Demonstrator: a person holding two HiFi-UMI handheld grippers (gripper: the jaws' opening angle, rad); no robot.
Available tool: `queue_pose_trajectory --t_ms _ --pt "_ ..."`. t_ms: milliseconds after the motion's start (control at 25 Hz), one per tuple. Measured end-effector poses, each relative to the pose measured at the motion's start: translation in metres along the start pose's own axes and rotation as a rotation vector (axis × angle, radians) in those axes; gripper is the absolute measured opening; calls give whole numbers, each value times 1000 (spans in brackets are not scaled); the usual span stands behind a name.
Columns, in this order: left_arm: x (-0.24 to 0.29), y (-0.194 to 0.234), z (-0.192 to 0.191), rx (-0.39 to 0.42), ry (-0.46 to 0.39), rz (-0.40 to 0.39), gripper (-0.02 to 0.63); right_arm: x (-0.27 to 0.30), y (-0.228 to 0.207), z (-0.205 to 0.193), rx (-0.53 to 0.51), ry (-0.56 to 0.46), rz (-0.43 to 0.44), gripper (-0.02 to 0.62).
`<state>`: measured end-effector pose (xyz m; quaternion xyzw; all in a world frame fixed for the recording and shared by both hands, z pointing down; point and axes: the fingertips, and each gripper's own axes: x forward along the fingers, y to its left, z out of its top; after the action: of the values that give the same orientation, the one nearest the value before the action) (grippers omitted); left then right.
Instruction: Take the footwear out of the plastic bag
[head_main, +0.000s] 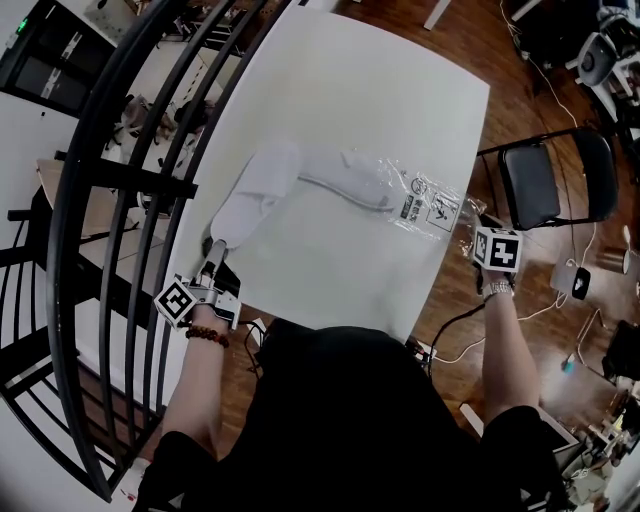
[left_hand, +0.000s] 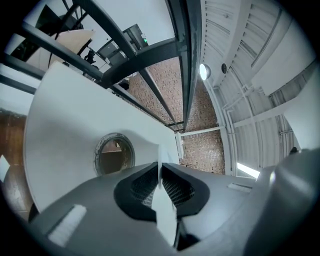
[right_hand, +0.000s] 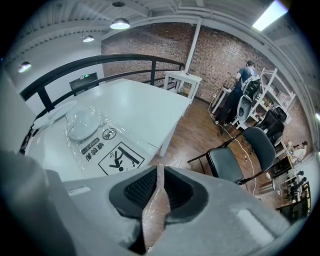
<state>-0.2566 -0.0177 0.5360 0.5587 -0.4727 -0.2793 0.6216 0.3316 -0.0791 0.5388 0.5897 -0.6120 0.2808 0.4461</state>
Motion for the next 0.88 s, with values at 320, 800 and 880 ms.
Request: queue_pose_trajectory --t_ms 320,800,880 --pt "2 6 -10 42 62 51 44 -12 11 25 -81 -57 17 86" --pt "-16 11 -32 393 262 298 219 -29 142 85 -356 -213 247 139" --pt "-15 5 -34 432 271 293 215 -28 169 92 -408 -215 310 167"
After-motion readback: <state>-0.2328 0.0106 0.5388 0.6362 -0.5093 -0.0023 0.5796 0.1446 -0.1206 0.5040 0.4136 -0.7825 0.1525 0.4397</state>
